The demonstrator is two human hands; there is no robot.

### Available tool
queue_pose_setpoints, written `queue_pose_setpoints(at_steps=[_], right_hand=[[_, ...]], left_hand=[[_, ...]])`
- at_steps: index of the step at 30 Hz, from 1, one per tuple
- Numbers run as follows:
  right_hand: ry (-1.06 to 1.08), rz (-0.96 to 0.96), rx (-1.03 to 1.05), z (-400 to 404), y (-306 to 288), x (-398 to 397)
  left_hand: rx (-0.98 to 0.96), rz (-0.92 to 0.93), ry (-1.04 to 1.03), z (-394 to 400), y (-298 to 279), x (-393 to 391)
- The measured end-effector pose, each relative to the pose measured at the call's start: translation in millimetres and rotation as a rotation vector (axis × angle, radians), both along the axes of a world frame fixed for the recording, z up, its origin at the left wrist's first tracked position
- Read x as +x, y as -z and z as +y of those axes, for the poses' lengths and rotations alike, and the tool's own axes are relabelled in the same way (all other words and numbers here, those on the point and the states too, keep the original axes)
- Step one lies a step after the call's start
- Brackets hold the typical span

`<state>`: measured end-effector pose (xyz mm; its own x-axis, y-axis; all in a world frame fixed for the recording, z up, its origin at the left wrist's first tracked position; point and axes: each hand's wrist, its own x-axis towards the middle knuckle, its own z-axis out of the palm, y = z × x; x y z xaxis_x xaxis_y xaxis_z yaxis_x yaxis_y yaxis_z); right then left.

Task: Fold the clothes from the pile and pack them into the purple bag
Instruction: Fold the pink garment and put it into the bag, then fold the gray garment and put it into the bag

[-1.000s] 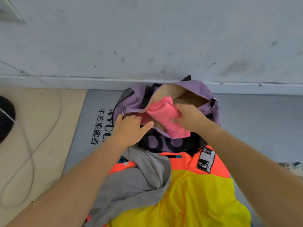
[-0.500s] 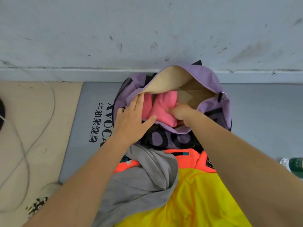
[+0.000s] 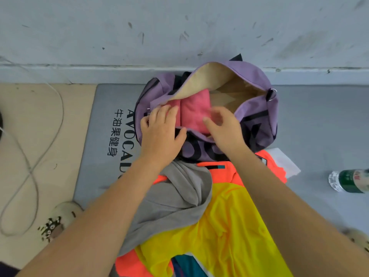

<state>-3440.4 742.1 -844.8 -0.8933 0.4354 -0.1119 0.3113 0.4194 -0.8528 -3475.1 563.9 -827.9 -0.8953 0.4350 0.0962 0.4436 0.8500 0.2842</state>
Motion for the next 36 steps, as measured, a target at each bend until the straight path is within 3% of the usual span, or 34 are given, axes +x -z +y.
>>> queue_pose_setpoints(at_steps=[3,5,7,9,11,15,17,19,21,25,29,32,36], right_hand=[[0.040,-0.019,0.040,1,-11,79],[0.050,-0.126,0.100,10,-9,133],[0.020,-0.310,0.216,16,-5,179],[-0.057,-0.515,0.320,16,-2,212],[-0.123,-0.589,0.334,13,-4,227],[-0.106,-0.450,0.175,14,-32,232],[-0.073,-0.388,0.137,20,-50,235],[-0.027,-0.343,0.183,26,-67,239],[-0.014,-0.285,0.204,30,-86,243],[-0.099,-0.083,-0.008,11,-144,236],[-0.238,0.149,-0.219,-12,-235,229],[-0.396,0.166,-0.314,-14,-306,239],[-0.437,0.111,-0.277,-16,-379,261]], left_hand=[[0.164,0.131,0.114,13,-8,51],[0.181,-0.042,0.165,22,-6,88],[0.055,-0.278,0.148,25,5,117],[-0.048,-0.374,0.196,20,18,141],[-0.045,-0.417,0.218,11,23,159],[-0.080,-0.353,-0.010,-8,13,176],[-0.125,-0.437,-0.088,-16,4,177],[0.018,-0.604,-0.149,-19,-10,177],[0.268,-0.720,-0.200,-14,-36,178],[0.593,-0.785,-0.075,4,-130,175],[0.637,-0.858,0.231,8,-241,174],[0.618,-0.852,0.388,2,-314,184],[0.669,-0.709,0.416,-12,-378,200]])
